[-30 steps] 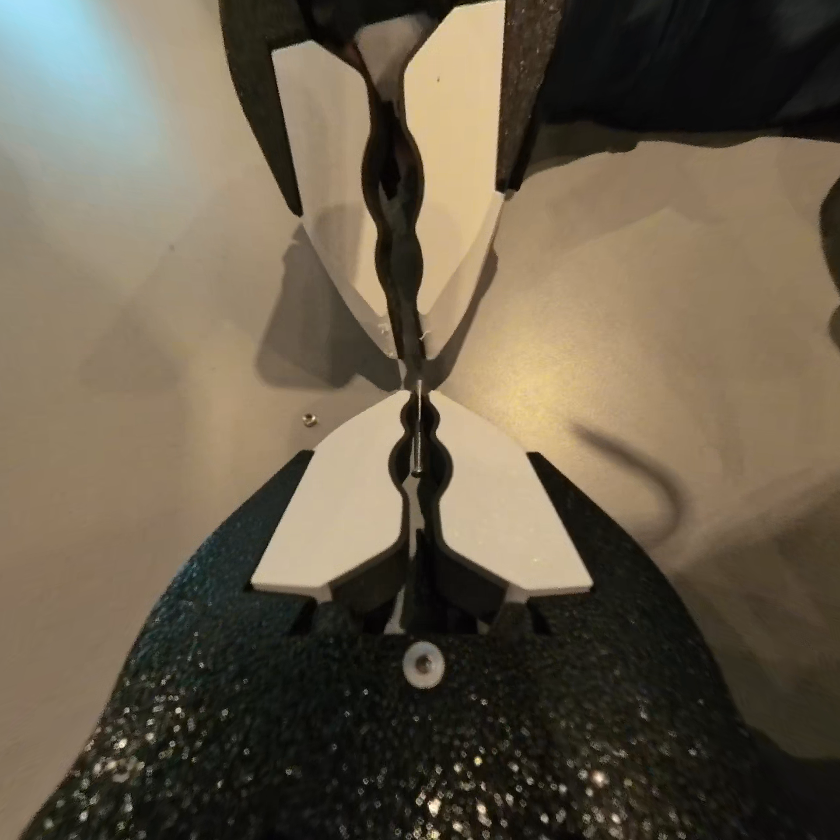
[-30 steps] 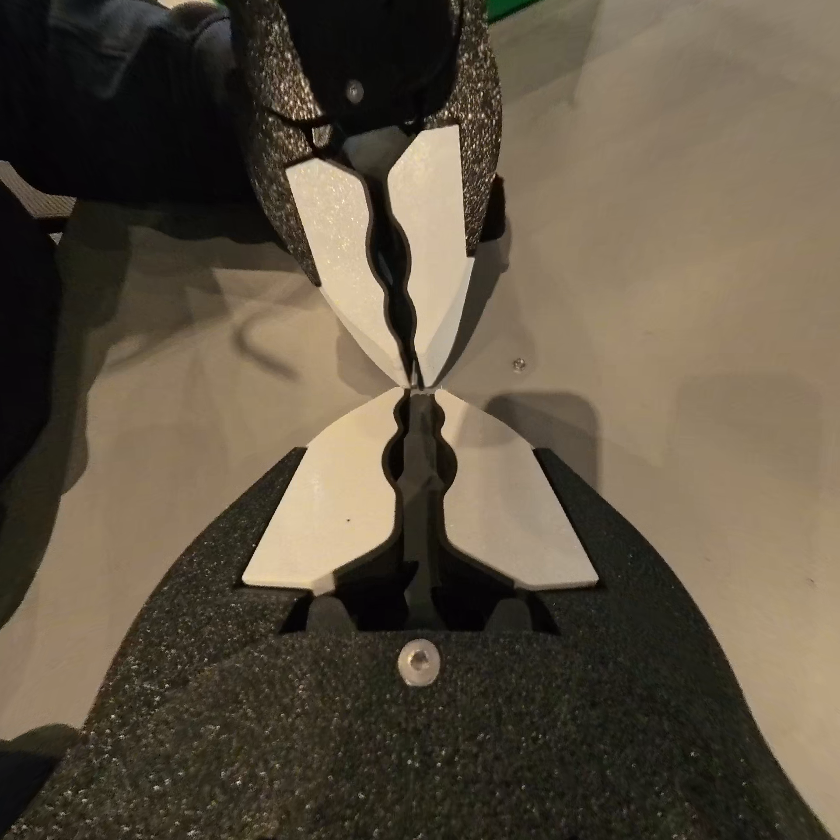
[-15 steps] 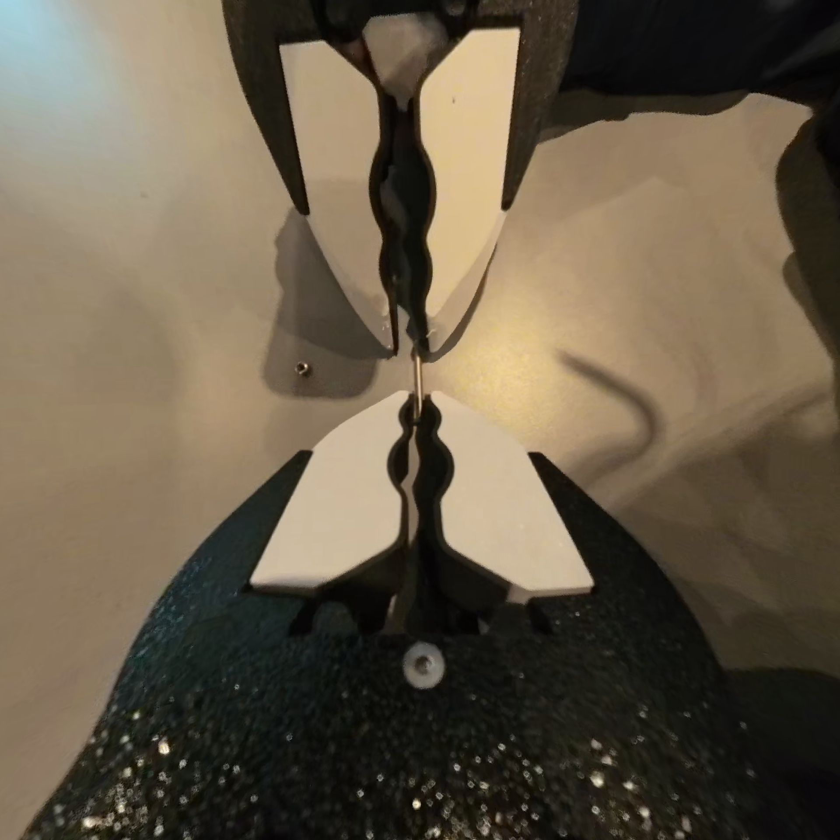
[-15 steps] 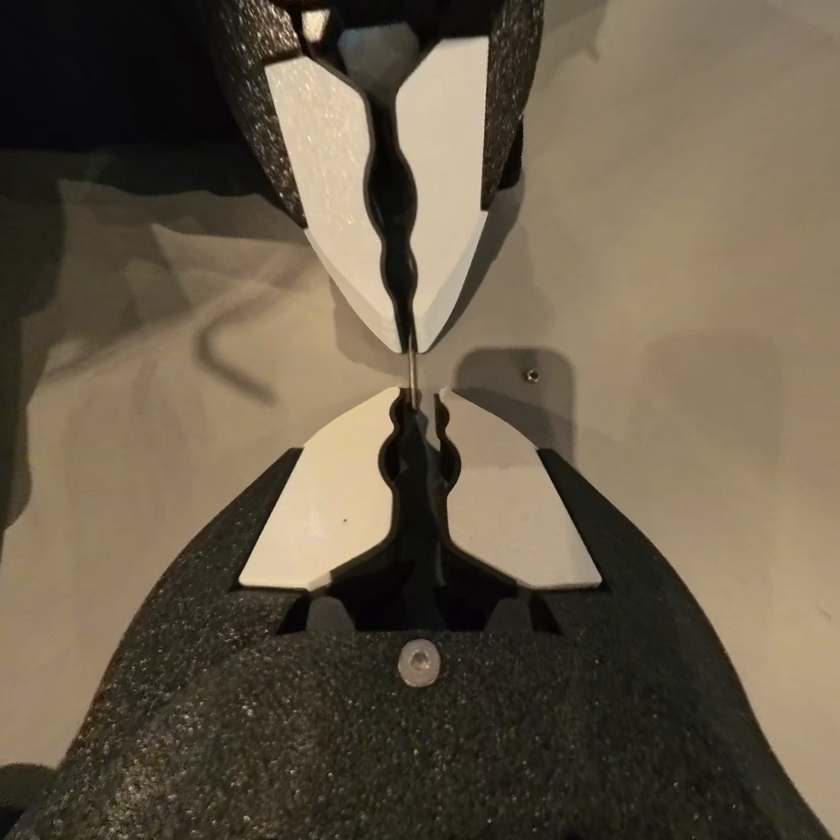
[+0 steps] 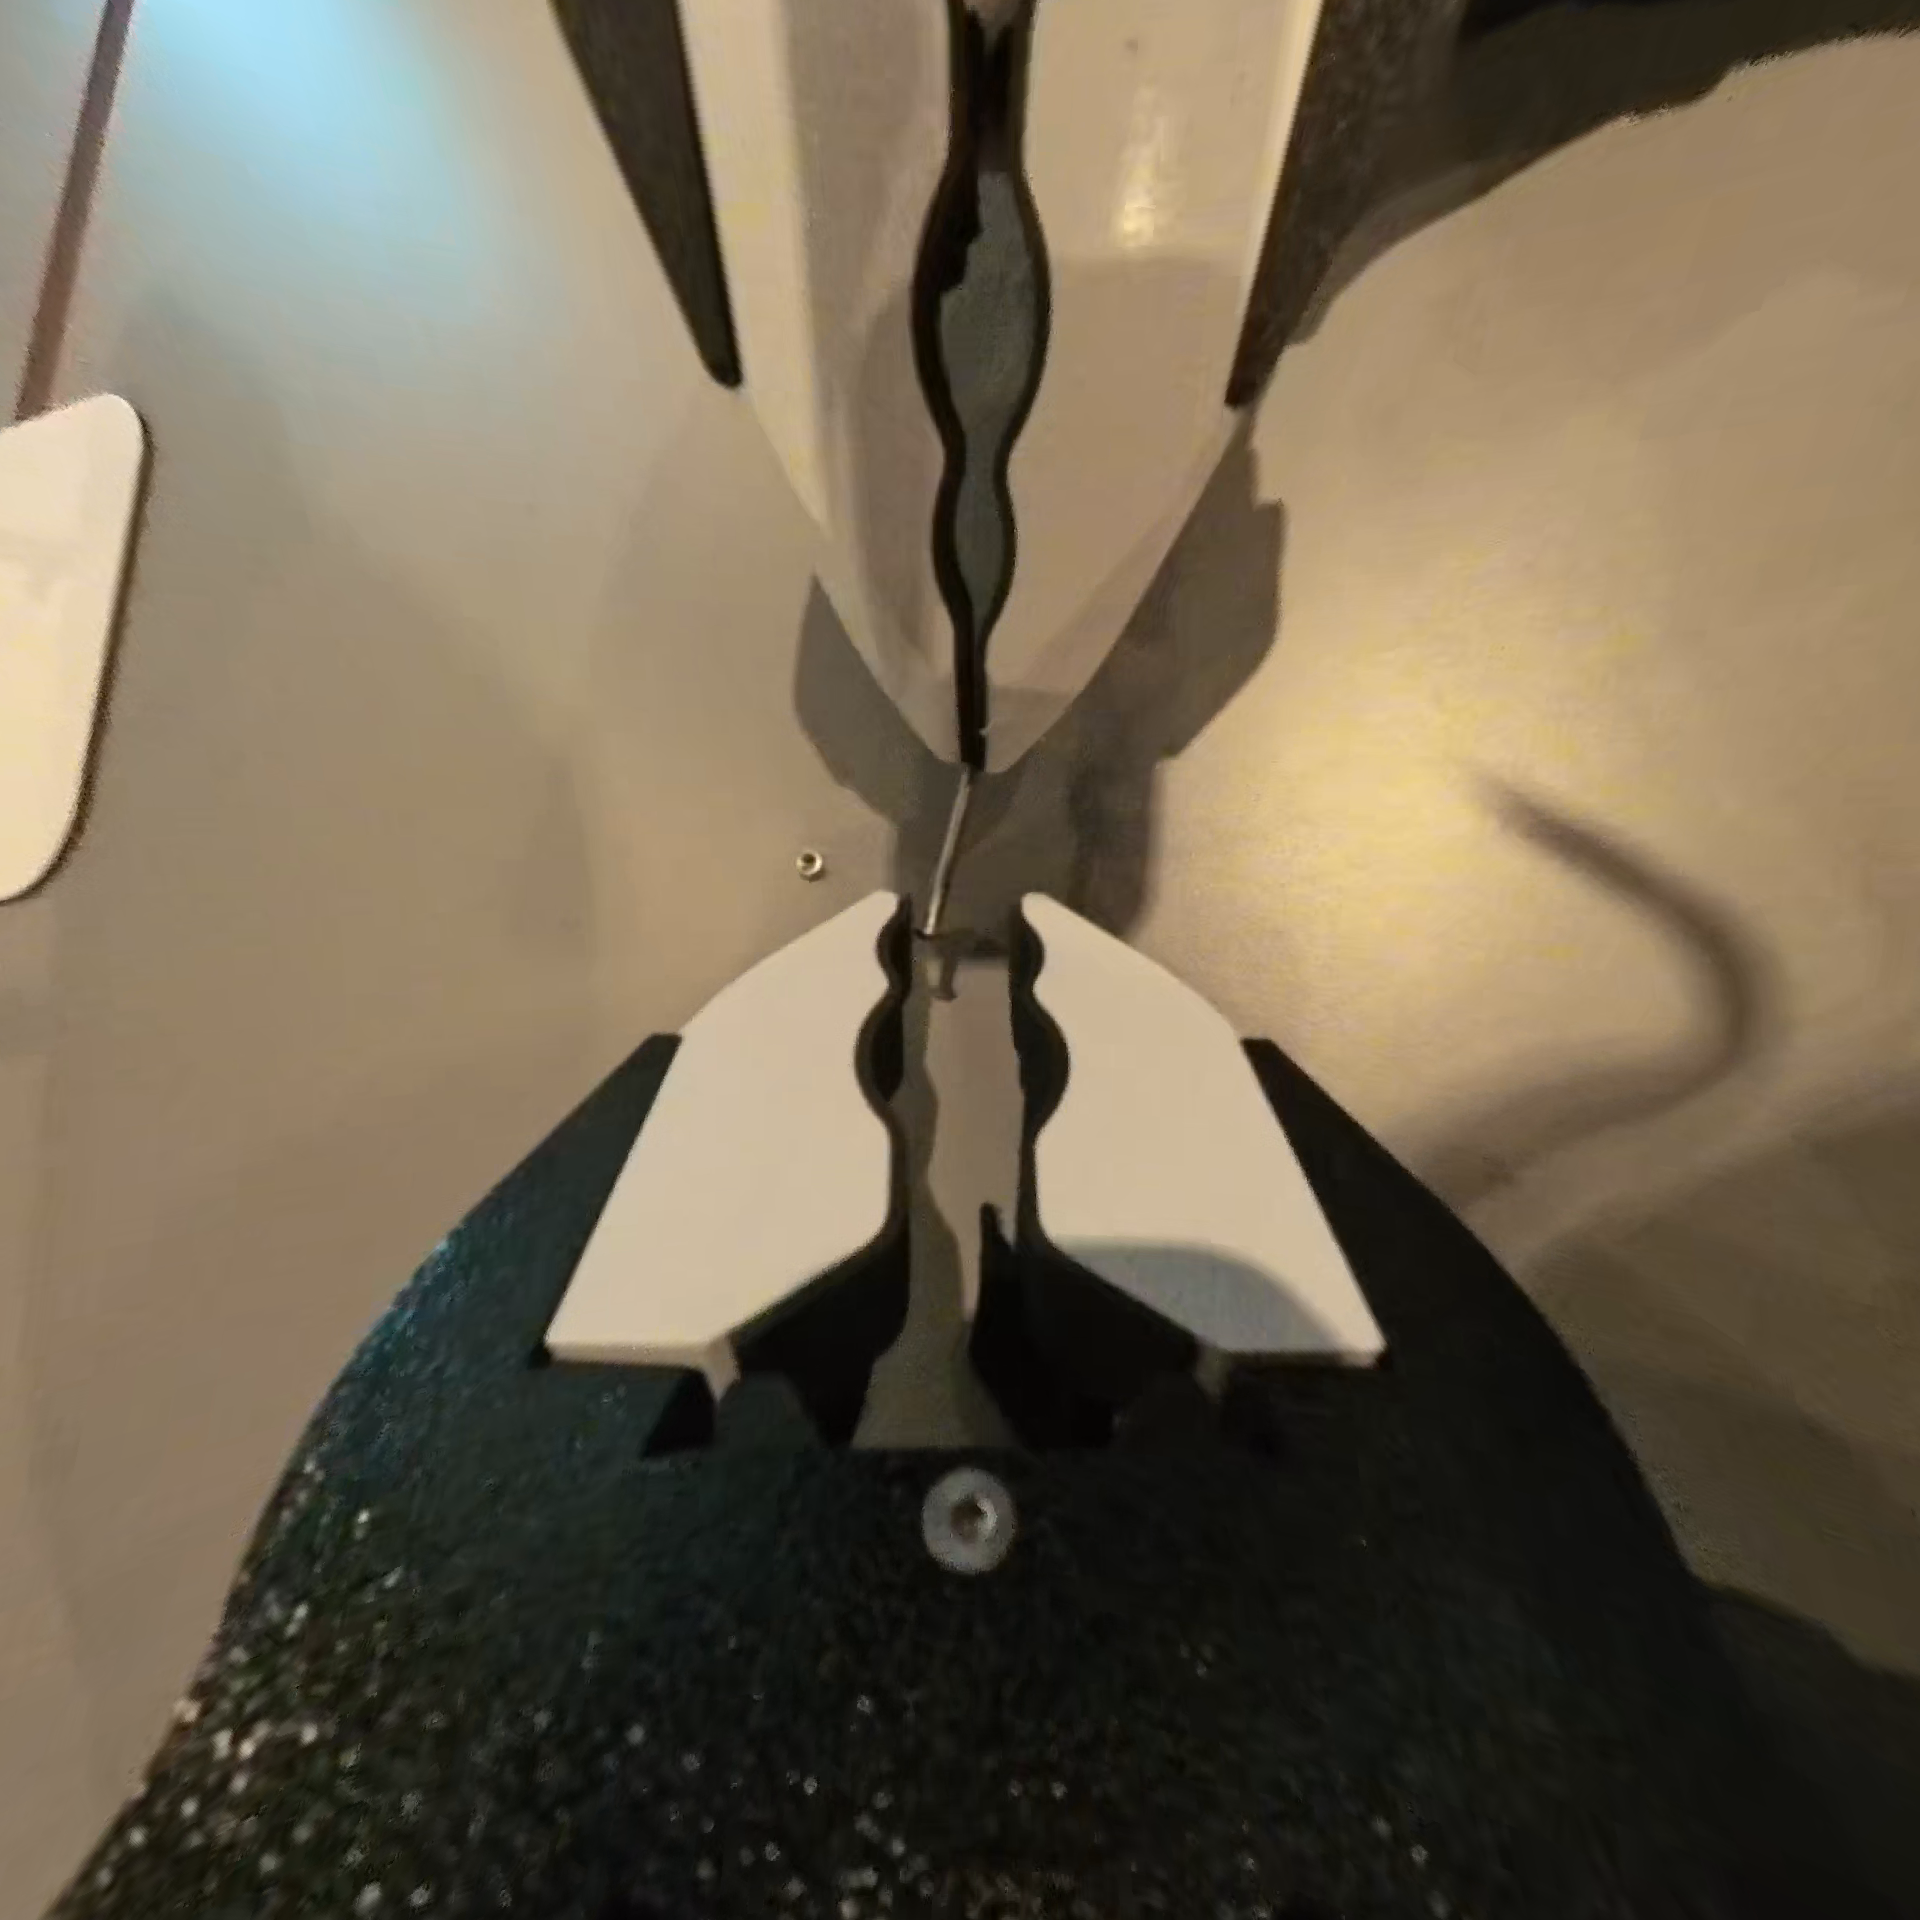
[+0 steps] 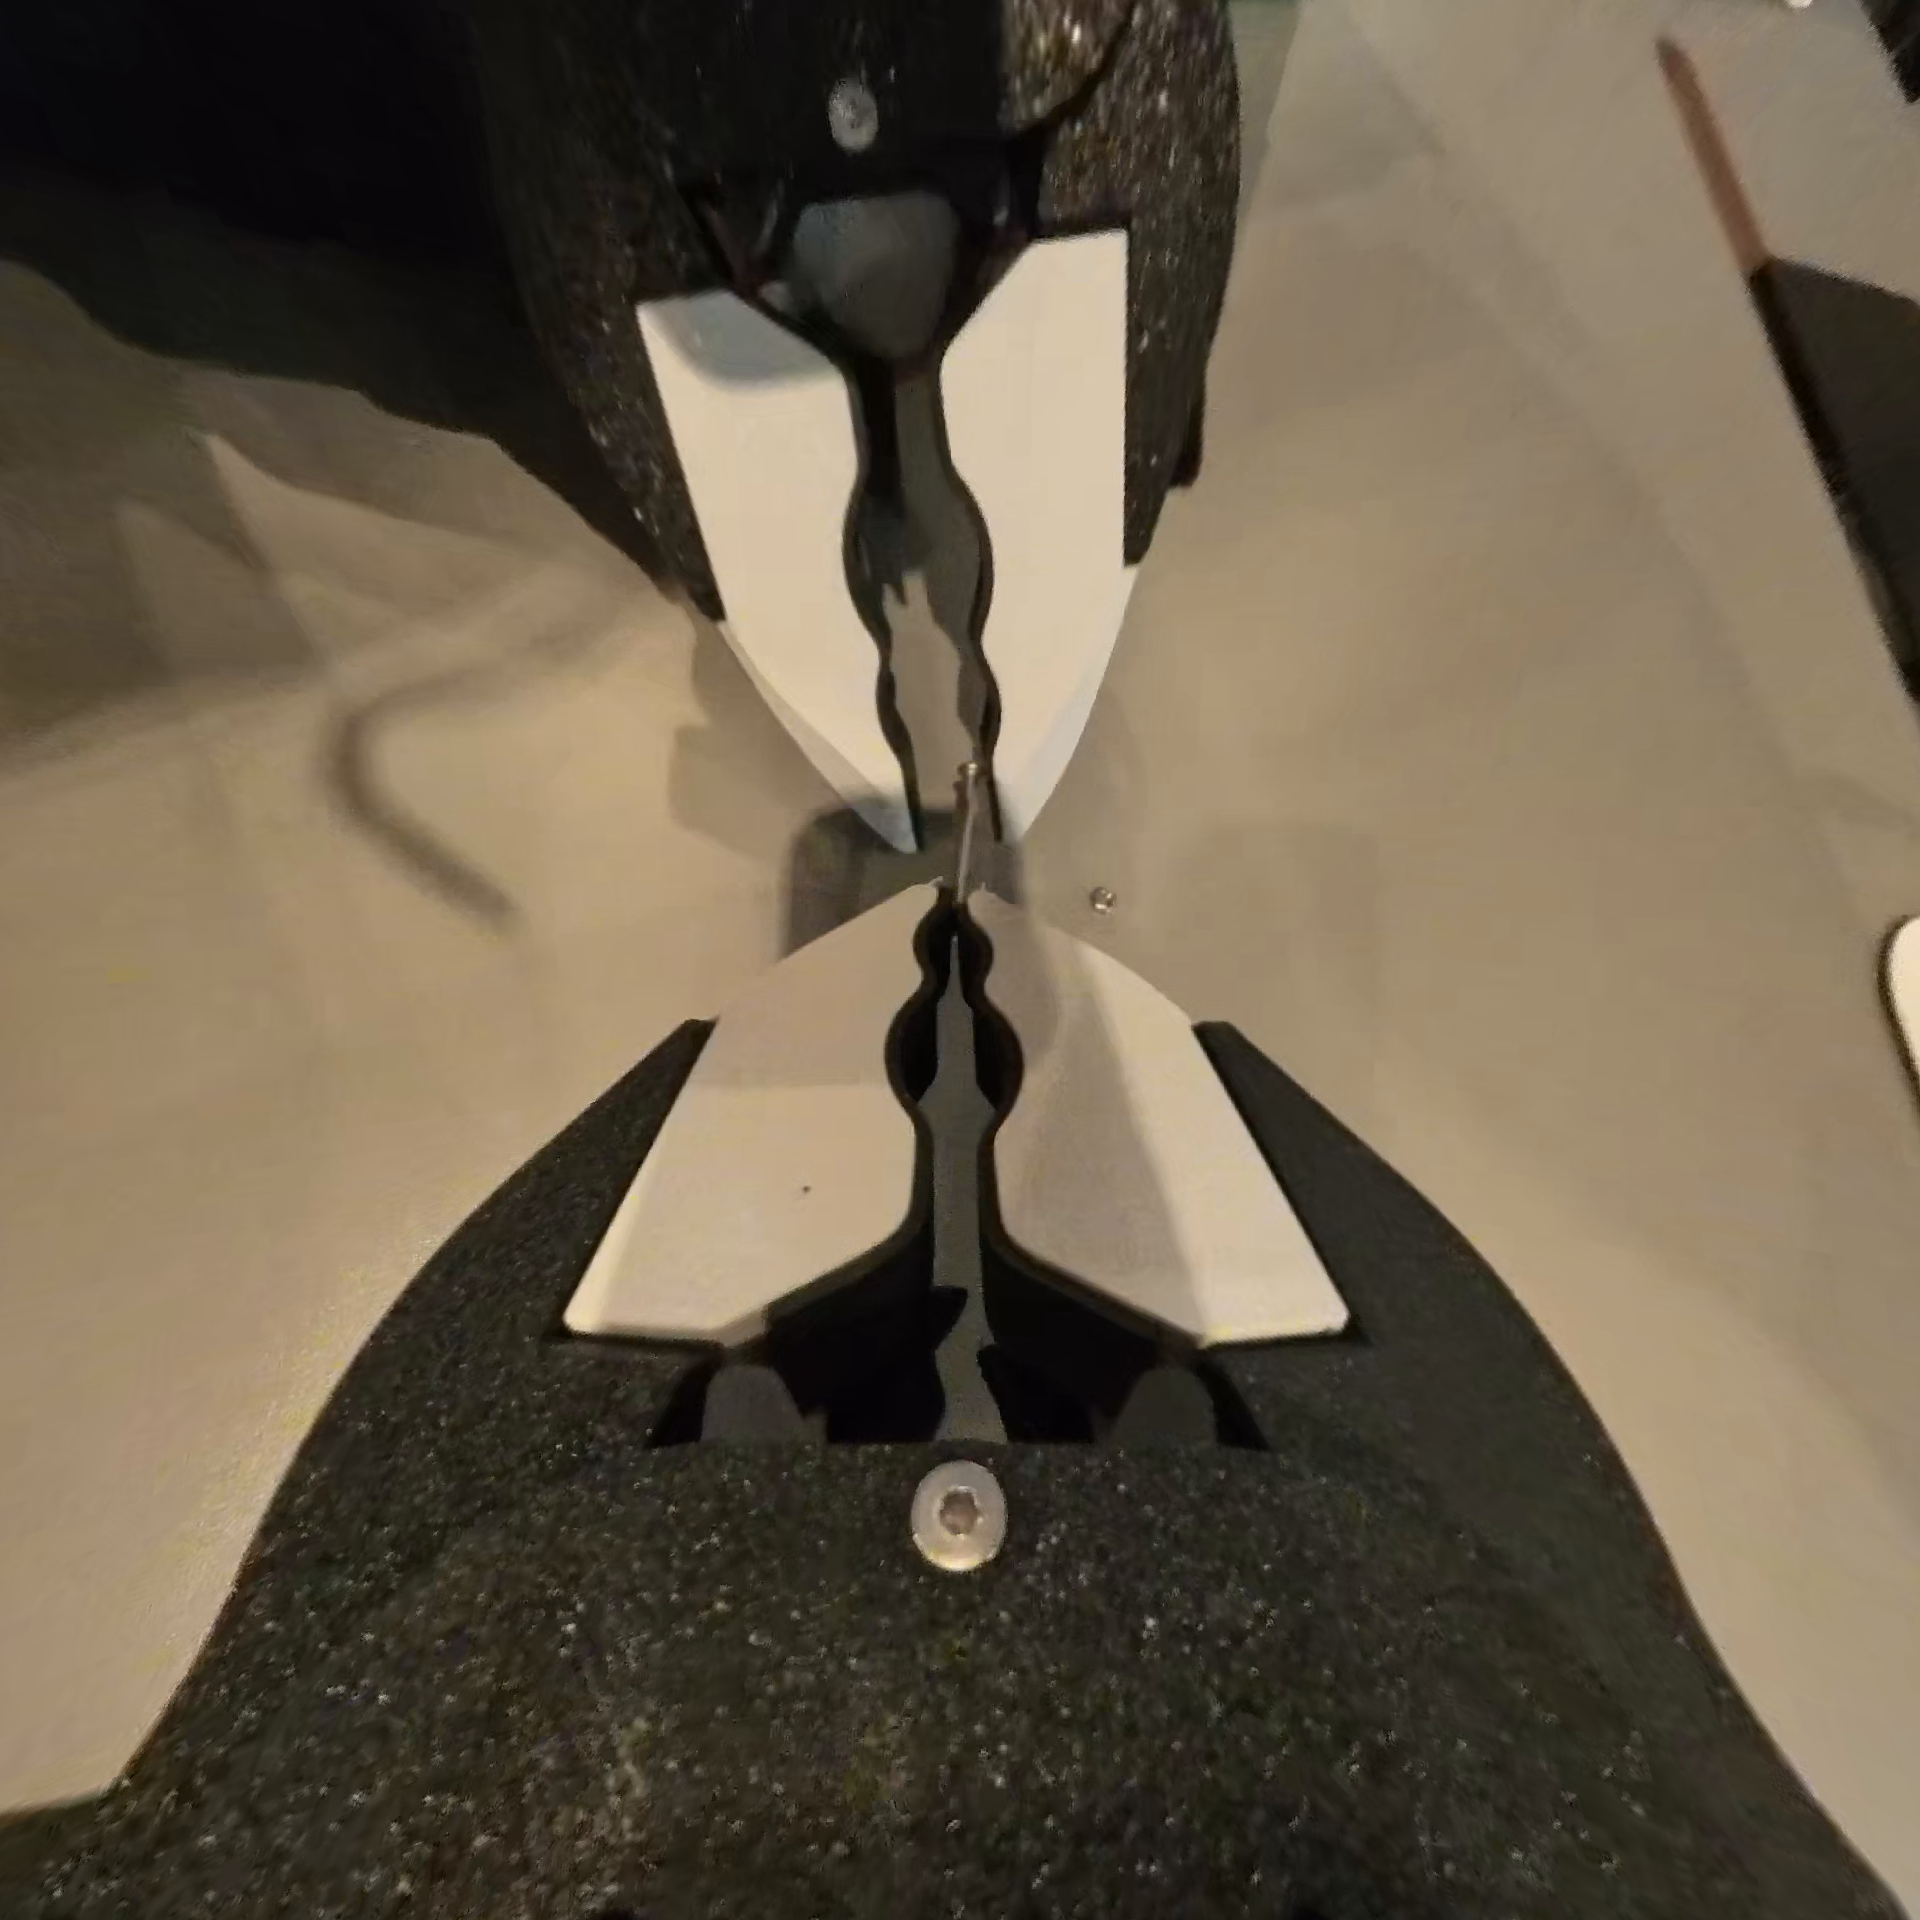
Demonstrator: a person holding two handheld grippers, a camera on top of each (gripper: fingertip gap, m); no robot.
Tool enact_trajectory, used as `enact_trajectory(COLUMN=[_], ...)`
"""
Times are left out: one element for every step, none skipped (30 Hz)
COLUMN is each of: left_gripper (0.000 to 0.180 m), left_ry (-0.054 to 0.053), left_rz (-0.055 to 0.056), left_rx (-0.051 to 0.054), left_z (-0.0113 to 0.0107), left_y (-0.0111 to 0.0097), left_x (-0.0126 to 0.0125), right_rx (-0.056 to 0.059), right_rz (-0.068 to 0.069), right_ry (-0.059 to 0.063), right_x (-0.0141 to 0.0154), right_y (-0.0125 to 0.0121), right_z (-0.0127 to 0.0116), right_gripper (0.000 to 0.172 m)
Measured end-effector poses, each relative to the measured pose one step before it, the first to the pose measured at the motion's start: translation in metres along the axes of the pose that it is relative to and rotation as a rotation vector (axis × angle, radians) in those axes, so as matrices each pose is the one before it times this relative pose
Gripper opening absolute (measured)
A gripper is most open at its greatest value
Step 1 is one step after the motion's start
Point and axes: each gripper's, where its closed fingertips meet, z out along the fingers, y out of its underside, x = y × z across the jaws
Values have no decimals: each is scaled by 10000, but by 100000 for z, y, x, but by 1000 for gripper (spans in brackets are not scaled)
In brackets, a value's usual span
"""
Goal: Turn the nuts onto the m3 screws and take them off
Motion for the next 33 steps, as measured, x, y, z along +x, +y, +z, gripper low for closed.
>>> enact_trajectory(left_gripper=[12, 6, 4, 4, 4, 4, 4, 3, 3, 3, 3, 3, 3, 3, 3, 3, 3, 3, 3, 3, 3, 3, 3, 3, 4, 4, 5, 7, 8, 12, 14, 15, 14], left_ry=[-183, -207, -246, -237, -224, -256, -255, -214, -136, -44, 90, 245, 355, 340, 251, 193, 168, 137, 139, 170, 130, 58, 25, 24, 17, -34, -67, -103, -159, -188, -128, -68, 11], left_rz=[275, 263, 210, 119, 23, -72, -208, -338, -419, -508, -577, -593, -534, -441, -322, -200, -111, -102, -149, -157, -104, -28, 6, -3, -23, -40, -10, 51, 100, 143, 169, 141, 95], left_rx=[-164, -150, -102, -81, -52, 3, 109, 264, 469, 644, 750, 809, 776, 606, 359, 180, 129, 143, 167, 160, 91, 1, -67, -76, -74, -90, -159, -242, -261, -225, -171, -120, -83], left_z=[112, 90, 53, 51, 41, -19, -109, -207, -316, -380, -387, -359, -310, -213, -106, -20, 15, 29, 20, 18, 16, 28, 41, 47, 36, 40, 41, 38, 30, 30, 22, 43, 65], left_y=[13, 50, 35, 56, 34, -25, -140, -329, -579, -832, -981, -1084, -1033, -772, -417, -153, -87, -115, -191, -197, -113, 34, 138, 146, 147, 164, 236, 321, 335, 287, 214, 128, 73], left_x=[2, -48, -146, -203, -257, -361, -458, -496, -434, -326, -159, 65, 240, 260, 172, 137, 161, 159, 155, 204, 138, 61, 17, 14, -14, -96, -118, -162, -214, -223, -112, -16, 86], right_rx=[-9, -29, -52, -9, 52, 163, 339, 625, 864, 954, 920, 816, 663, 433, 255, 135, 60, -34, -100, -94, -53, 8, -20, -77, -125, -163, -196, -229, -298, -310, -207, -118, -88], right_rz=[-148, -95, -74, -58, 1, 93, 186, 355, 586, 786, 819, 696, 501, 264, 32, -88, -106, -97, -78, -59, -24, -19, 9, -26, -7, -22, -63, -133, -161, -129, -74, -16, 6], right_ry=[47, 16, 66, 115, 156, 250, 265, 302, 175, -167, -446, -514, -379, -204, -138, -107, -118, -151, -105, -98, -47, -64, 27, 16, 23, 77, 142, 209, 208, 150, 80, 6, -36], right_x=[-89, -93, 10, 102, 202, 397, 496, 666, 655, 337, -7, -183, -139, -62, -123, -189, -271, -326, -249, -230, -136, -130, 9, 19, 34, 114, 176, 242, 248, 198, 112, 29, -31], right_y=[-192, -129, -31, -22, -34, -138, -301, -626, -892, -1006, -982, -892, -732, -474, -267, -166, -106, -2, 83, 113, 77, 13, 47, 111, 142, 167, 198, 248, 336, 369, 250, 139, 102], right_z=[-96, -35, -16, 5, -1, -63, -180, -312, -437, -464, -449, -402, -308, -201, -122, -34, 48, 112, 150, 148, 142, 107, 98, 56, 18, -2, -21, -59, -75, -98, -86, -67, -54], right_gripper=[1, 1, 1, 1, 1, 2, 7, 12, 17, 22, 25, 26, 25, 23, 21, 19, 18, 17, 16, 14, 9, 3, 3, 3, 3, 2, 2, 2, 2, 2, 2, 2, 2])
